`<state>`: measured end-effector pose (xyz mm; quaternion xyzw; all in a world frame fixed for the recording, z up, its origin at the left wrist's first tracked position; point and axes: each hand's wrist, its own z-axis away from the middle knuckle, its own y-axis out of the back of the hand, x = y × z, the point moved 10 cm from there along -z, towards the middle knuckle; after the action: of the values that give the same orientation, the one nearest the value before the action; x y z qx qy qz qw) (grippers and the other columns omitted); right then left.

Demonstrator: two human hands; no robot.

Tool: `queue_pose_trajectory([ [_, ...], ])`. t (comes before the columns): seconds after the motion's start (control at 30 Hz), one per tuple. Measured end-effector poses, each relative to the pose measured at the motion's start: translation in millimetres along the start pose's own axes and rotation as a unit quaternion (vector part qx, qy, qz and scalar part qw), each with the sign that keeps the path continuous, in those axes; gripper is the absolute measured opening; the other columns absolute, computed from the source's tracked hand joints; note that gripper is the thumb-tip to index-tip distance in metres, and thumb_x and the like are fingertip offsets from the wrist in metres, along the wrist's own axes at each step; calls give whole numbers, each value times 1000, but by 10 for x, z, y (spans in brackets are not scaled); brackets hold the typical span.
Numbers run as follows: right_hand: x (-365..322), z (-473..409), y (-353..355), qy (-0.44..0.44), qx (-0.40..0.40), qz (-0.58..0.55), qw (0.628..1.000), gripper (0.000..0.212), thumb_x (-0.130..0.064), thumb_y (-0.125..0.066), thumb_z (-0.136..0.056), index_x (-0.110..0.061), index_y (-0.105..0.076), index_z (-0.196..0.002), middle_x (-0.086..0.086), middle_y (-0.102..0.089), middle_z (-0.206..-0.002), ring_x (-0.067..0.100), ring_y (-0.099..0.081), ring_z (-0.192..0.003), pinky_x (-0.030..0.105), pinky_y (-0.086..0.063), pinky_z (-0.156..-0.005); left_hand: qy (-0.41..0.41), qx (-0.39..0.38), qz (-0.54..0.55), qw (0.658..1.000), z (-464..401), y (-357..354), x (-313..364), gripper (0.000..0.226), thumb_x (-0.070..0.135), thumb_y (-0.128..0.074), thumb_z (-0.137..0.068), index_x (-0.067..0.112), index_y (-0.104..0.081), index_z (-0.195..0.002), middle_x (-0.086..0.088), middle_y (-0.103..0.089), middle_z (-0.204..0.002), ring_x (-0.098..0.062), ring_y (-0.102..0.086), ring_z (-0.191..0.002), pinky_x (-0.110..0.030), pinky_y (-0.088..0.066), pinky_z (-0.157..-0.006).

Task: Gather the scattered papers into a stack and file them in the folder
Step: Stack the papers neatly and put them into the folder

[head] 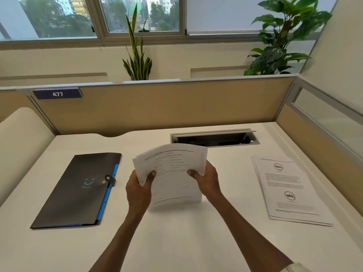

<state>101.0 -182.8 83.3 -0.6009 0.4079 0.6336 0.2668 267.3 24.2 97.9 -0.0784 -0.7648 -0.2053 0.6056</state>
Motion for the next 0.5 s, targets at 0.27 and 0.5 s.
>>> queue_pose_trajectory([
  [0.27,8,-71,-12,10,-15,25,1000,39,-21,-72,-85,-15,-57,-121,1,-65,-111,22,-63,-99,33,-58,-78,26,17,7,999,69,-75,-58,24,27,-62,-93,23,-55,-115,6,-64,-100,-14,-65,-82,-18,-51,-60],
  [0.5,215,11,11,-27,-33,-4,999,42,-14,-76,-80,-21,-59,-117,-5,-66,-109,17,-63,-97,13,-53,-68,53,-4,-7,999,157,-189,-200,31,29,-67,-90,25,-53,-117,8,-63,-102,-13,-64,-89,-23,-51,-62],
])
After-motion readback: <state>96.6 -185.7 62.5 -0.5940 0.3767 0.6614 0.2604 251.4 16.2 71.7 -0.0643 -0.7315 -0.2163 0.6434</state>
